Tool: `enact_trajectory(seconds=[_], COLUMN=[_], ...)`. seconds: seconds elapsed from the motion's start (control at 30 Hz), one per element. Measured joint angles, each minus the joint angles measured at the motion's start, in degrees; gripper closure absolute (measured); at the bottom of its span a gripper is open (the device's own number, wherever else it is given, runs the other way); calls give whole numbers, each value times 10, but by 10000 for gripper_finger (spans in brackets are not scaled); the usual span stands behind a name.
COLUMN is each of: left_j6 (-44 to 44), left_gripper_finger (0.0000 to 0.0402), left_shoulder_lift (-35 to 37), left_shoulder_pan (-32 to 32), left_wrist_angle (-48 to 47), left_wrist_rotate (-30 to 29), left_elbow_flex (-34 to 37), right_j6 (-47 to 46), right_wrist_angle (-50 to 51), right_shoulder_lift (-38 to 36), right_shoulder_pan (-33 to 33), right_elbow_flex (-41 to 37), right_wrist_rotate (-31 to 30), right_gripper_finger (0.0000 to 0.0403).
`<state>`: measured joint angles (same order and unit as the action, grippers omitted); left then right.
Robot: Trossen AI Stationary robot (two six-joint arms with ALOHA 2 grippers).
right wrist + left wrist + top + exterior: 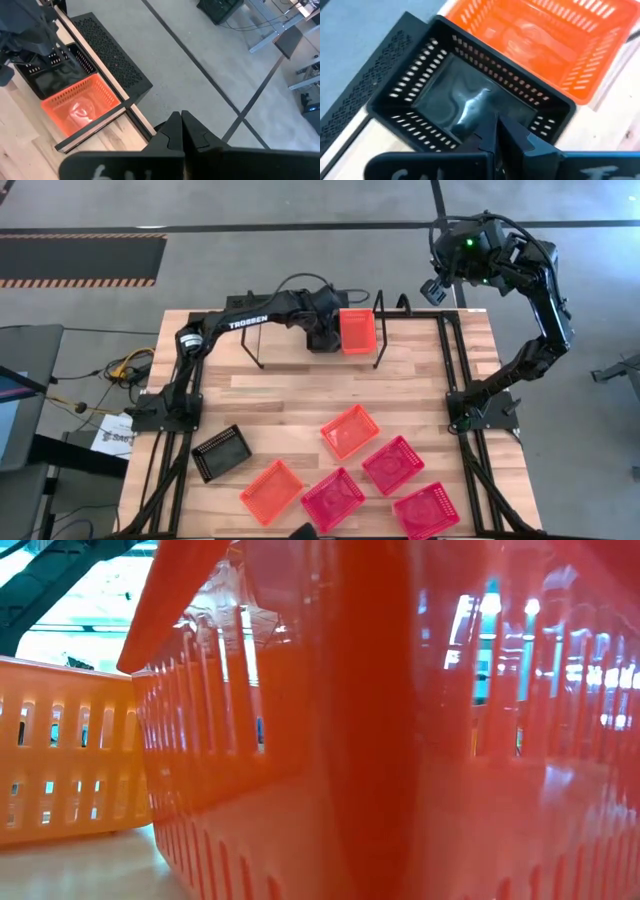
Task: Stack baskets on shelf by color
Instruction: Stack the top black bin on top of the black bin on the shelf
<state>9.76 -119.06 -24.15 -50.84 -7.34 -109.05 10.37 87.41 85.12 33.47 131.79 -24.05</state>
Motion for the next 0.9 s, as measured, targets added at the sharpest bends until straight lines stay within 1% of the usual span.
enact_trajectory(seconds=[0.13, 0.3, 0.57, 0.9], left_j6=[-1, -1, -5, 4], left_gripper_finger=[401, 401, 401, 401], left_shoulder_lift=[-1, -2, -2, -2], left_shoulder_pan=[6, 13, 14, 26], left_wrist_angle=[23, 22, 23, -41], left_wrist_rotate=[5, 4, -5, -16], left_elbow_flex=[29, 57, 60, 61], right_j6=[1, 2, 2, 6], right_wrist_angle=[0, -1, -8, -8], right_shoulder_lift=[0, 0, 0, 0], right_shoulder_pan=[0, 0, 0, 0], right_elbow_flex=[0, 0, 0, 0], right_wrist_rotate=[0, 0, 0, 0], right_gripper_finger=[402, 402, 402, 402])
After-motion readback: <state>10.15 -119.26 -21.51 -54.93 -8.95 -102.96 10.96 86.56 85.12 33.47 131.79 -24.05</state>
